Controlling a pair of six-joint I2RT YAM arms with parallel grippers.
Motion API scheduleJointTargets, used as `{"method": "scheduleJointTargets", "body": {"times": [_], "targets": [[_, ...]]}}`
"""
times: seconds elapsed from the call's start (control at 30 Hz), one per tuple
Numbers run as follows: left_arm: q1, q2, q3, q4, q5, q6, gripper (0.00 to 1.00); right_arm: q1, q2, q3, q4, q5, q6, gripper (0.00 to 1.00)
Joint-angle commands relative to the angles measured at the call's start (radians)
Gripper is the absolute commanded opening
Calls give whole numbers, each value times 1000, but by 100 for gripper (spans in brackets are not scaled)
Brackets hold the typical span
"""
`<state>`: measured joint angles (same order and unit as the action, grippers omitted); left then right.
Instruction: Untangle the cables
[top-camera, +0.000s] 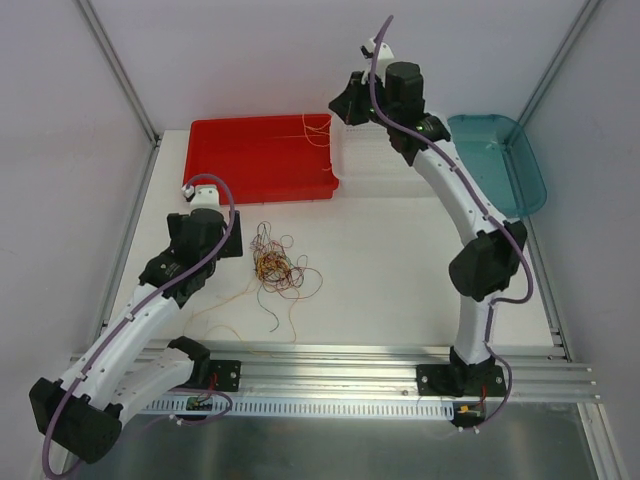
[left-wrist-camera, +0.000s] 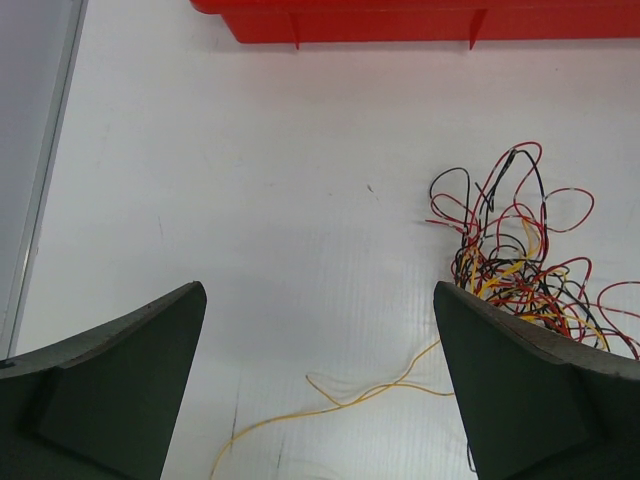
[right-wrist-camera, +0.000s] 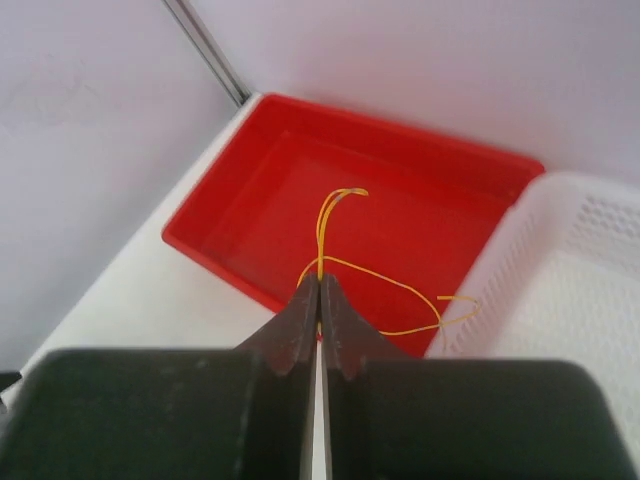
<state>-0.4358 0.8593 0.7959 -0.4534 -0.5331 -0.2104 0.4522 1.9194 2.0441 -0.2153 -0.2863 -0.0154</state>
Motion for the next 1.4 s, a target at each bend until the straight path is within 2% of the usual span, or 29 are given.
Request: {"method": "scheduleJointTargets", "body": {"times": [0.0,0.1,0.2,0.23,0.27,0.33,0.43,0.57,0.73,1.0,1.2,1.37], "targets": [[16,12,14,16,7,22,99,25,114,149,117,-62,38,1],[17,21,9,15,8,22,99,36,217,194,177,-79,80,3],[17,30,11,15,13,23,99,43,270,188,206,-82,97,27],[17,33,11,13,22,22,99,45,276,182,208,-77,95,45],[19,35,12,15,28,22,99,45,279,171,203,-74,91,53],[19,41,12,13,41,20,99,46,268,124,188,-59,72,67],[20,44,14,12,61,14,99,46,202,27,153,-33,26,75],[25,70,19,12,158,-3,99,46,80,-120,104,-17,-20,79],[25,130,35,12,294,-17,99,78,-115,-333,27,12,-47,79],[26,267,55,5,464,-47,99,175,-388,-775,39,84,68,78],[25,365,72,1,530,-78,96,305,-497,-964,102,150,173,77],[25,461,83,-5,532,-101,89,420,-504,-1070,157,199,226,76]]}}
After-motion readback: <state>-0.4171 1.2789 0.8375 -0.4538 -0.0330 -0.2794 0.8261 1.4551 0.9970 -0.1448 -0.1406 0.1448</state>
